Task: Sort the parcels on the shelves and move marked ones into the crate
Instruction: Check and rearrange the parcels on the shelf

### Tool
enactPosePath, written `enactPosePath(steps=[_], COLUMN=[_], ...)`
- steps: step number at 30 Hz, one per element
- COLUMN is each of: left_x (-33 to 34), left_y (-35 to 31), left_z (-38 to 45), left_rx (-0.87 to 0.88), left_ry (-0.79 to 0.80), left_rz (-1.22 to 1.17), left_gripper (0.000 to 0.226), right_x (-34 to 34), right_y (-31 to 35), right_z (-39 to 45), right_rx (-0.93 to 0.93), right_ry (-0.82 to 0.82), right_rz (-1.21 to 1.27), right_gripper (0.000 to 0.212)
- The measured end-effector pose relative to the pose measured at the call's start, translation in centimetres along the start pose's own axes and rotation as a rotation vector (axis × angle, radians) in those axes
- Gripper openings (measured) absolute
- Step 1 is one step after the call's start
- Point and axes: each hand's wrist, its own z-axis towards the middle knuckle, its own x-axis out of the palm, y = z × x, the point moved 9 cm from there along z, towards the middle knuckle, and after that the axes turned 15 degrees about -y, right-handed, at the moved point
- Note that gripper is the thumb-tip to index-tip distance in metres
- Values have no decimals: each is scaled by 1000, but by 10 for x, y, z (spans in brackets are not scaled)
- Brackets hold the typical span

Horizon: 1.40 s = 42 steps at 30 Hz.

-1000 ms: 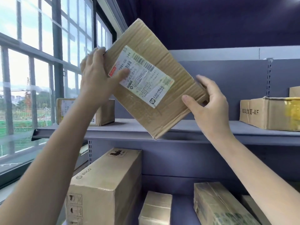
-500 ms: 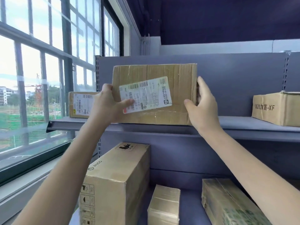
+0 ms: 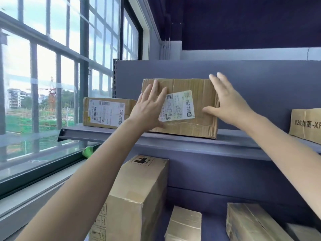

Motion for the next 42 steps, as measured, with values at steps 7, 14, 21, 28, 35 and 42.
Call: enactPosePath(steps=[7,14,21,28,35,42], left_x=[42,41,32,10,-9,-11], left_y=[0,7,3,-53,-186,-313], left_z=[-2,-2,-3,5,28,45], left_rx=[-18,-69,-53,15,146,231], left_ry=[22,-96,-167,-202,-252,-289], left_rz=[-45,-120,-144,-300,-532,-618], left_gripper=[109,99,87,72,65,62], right_x=[25,30,10,-52,-145,-220], right_y=[-17,-28,-25,-68,-158,-268], right_z=[11,13,-7,-34,-83,-126], right_rx=[50,88,41,62,225,422], right_ry=[-11,-29,-55,-71,-75,-40], right_rz=[-22,-20,-88,-184,-357,-418], right_gripper=[92,90,90,76,67,72])
